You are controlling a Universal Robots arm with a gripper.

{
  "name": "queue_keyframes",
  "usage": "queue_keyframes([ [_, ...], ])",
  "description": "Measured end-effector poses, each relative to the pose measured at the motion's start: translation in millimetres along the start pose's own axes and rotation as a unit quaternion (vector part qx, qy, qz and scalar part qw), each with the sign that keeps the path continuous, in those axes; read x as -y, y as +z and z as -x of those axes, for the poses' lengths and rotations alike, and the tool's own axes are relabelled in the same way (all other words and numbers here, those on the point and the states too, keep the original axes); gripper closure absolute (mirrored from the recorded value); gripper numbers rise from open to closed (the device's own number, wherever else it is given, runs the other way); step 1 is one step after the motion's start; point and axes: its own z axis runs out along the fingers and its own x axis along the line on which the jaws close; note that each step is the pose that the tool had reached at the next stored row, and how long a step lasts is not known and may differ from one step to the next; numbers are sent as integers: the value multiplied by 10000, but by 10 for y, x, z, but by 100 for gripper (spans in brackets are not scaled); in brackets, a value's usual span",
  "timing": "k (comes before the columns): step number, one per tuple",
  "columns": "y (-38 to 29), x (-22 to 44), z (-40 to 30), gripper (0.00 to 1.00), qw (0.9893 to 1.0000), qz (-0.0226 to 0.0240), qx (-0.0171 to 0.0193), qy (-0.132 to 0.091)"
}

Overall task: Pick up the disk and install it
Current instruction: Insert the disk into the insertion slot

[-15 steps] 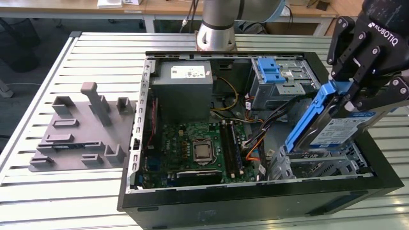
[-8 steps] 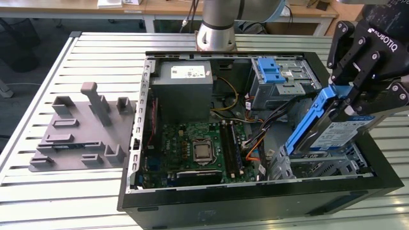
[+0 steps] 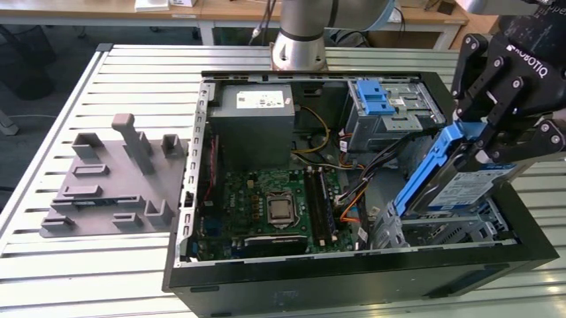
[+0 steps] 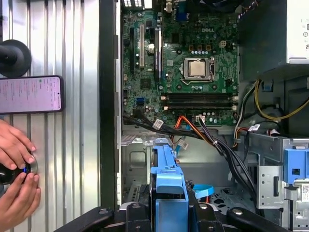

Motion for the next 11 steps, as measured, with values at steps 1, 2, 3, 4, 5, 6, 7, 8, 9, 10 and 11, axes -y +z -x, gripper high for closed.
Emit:
queue_keyframes([
  [1, 5, 0, 0, 64, 10000, 0, 0, -12],
  [2, 9, 0, 0, 64, 10000, 0, 0, -25],
  [3, 14, 0, 0, 64, 10000, 0, 0, -36],
  [4, 20, 0, 0, 64, 10000, 0, 1, -43],
  [5, 28, 0, 0, 64, 10000, 0, 1, -47],
  [6, 36, 0, -1, 64, 10000, 0, 1, -48],
  [7, 44, 0, 0, 64, 10000, 0, 1, -49],
  [8, 54, -1, 0, 64, 10000, 0, 0, -49],
  [9, 64, -1, 0, 64, 10000, 0, 1, -49],
  [10, 74, -1, 0, 64, 10000, 0, 1, -49],
  [11, 85, -1, -1, 64, 10000, 0, 0, -49],
])
